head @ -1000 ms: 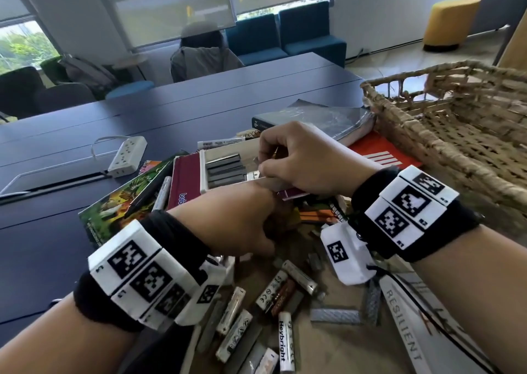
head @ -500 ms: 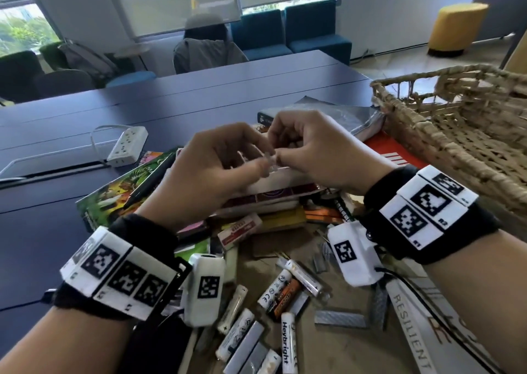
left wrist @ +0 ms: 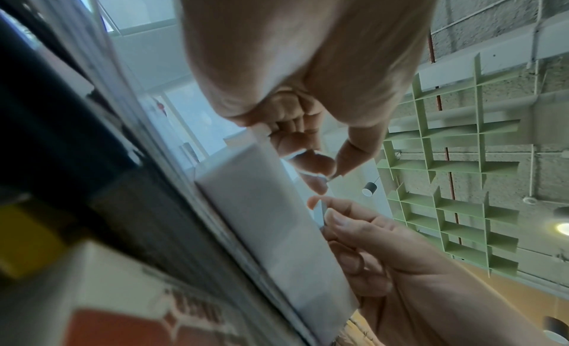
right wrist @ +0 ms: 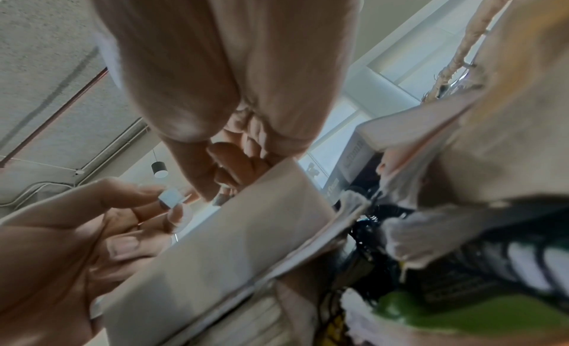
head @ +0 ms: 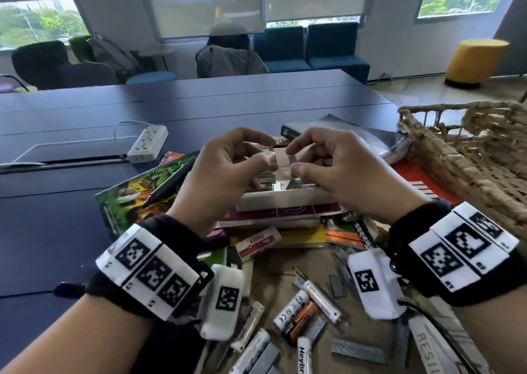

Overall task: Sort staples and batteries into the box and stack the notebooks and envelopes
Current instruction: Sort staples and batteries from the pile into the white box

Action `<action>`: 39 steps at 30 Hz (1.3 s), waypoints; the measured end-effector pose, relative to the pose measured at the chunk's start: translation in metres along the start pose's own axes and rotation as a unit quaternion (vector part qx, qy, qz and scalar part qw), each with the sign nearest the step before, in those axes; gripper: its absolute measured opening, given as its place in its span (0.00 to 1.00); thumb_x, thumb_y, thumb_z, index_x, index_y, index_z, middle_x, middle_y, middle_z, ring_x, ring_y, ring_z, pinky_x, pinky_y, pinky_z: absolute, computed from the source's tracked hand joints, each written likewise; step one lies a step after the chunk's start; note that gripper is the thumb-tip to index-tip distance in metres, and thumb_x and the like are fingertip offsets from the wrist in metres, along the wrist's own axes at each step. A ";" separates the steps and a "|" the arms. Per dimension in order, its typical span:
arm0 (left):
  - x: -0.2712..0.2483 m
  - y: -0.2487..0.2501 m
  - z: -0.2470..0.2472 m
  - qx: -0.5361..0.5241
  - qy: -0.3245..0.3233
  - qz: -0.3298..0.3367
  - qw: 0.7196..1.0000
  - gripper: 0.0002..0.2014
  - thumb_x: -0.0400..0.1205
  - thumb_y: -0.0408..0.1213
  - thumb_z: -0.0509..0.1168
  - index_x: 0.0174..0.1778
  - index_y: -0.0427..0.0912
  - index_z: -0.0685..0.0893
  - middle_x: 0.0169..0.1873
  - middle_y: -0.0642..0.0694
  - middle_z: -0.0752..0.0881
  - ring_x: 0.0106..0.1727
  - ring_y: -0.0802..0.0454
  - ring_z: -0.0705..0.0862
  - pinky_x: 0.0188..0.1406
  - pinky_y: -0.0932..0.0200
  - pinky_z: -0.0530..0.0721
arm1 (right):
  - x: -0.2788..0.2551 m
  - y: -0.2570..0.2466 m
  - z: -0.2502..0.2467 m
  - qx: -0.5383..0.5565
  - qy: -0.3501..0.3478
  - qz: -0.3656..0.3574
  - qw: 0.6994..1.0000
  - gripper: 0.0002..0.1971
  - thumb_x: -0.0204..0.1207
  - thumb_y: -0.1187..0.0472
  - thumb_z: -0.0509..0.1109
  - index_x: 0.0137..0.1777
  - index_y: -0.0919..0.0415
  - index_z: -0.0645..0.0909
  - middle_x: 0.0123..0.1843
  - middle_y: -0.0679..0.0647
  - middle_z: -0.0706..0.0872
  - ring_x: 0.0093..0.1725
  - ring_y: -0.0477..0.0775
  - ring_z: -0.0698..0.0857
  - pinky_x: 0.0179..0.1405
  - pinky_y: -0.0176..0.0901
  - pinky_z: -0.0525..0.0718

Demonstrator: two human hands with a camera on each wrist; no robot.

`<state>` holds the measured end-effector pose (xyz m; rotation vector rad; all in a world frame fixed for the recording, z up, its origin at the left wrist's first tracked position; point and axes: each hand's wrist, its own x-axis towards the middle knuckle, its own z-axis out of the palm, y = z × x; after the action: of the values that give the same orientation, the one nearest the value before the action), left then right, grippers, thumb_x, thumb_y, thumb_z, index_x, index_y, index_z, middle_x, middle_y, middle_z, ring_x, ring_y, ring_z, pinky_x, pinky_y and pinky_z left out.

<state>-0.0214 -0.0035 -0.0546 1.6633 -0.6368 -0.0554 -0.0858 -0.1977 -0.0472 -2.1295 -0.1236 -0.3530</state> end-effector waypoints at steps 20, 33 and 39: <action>-0.003 0.007 0.002 0.014 -0.009 -0.022 1.000 0.06 0.82 0.33 0.74 0.53 0.38 0.89 0.37 0.45 0.89 0.27 0.56 0.78 0.30 0.66 0.80 | 0.000 0.003 0.002 -0.039 0.003 0.011 0.999 0.07 0.76 0.60 0.81 0.49 0.51 0.86 0.34 0.49 0.92 0.31 0.46 0.86 0.35 0.44 0.82; -0.005 0.009 0.002 0.023 -0.017 -0.023 0.999 0.06 0.82 0.34 0.74 0.54 0.39 0.89 0.41 0.39 0.90 0.29 0.58 0.80 0.31 0.64 0.83 | -0.003 -0.002 -0.001 0.011 0.020 0.009 1.000 0.08 0.79 0.64 0.79 0.52 0.57 0.83 0.38 0.53 0.93 0.26 0.48 0.86 0.29 0.33 0.81; -0.005 0.009 0.002 0.029 -0.023 -0.020 0.999 0.06 0.82 0.34 0.74 0.54 0.39 0.89 0.38 0.47 0.89 0.29 0.61 0.81 0.32 0.65 0.83 | -0.004 -0.003 0.000 0.012 0.014 0.010 1.000 0.07 0.79 0.63 0.79 0.53 0.57 0.85 0.37 0.53 0.93 0.26 0.48 0.86 0.28 0.31 0.81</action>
<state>-0.0292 -0.0036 -0.0482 1.7347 -0.6451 -0.1039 -0.0899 -0.1955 -0.0456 -2.0992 -0.0902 -0.3678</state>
